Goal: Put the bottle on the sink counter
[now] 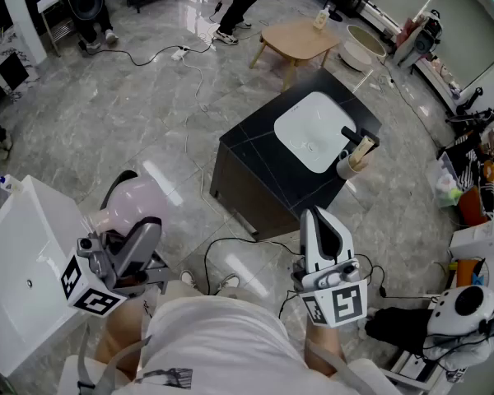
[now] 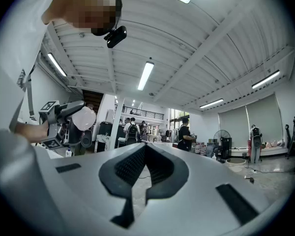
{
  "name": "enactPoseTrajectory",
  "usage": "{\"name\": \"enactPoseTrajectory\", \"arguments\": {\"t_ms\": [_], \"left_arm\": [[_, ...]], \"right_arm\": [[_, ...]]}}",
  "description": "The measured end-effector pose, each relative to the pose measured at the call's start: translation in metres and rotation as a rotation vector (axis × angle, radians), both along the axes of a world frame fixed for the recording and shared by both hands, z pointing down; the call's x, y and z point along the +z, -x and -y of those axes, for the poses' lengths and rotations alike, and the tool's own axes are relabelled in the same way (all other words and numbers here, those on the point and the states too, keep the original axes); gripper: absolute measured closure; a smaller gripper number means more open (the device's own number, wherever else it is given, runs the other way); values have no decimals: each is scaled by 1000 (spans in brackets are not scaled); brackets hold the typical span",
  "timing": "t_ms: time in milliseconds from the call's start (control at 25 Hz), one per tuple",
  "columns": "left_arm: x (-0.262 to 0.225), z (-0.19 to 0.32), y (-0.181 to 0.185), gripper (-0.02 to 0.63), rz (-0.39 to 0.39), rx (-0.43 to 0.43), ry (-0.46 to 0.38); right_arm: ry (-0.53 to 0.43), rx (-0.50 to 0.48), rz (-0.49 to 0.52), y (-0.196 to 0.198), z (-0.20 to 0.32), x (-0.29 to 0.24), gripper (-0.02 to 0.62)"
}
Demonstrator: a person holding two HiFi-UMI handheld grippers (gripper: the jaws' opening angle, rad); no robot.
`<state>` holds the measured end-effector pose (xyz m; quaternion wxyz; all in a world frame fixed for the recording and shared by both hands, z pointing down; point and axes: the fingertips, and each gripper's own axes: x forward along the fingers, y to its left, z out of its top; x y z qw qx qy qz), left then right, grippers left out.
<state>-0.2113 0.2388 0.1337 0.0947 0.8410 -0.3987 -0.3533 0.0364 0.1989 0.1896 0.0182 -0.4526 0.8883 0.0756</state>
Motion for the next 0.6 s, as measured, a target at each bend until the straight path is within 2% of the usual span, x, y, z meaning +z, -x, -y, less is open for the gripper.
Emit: {"name": "enactPoseTrajectory", "arguments": {"t_ms": [440, 600], "left_arm": [[-5, -16, 18, 207, -6, 21, -5], [-1, -17, 21, 207, -7, 34, -2]], "right_arm": [[2, 9, -14, 20, -24, -3, 584], [34, -10, 18, 24, -28, 3, 584]]}}
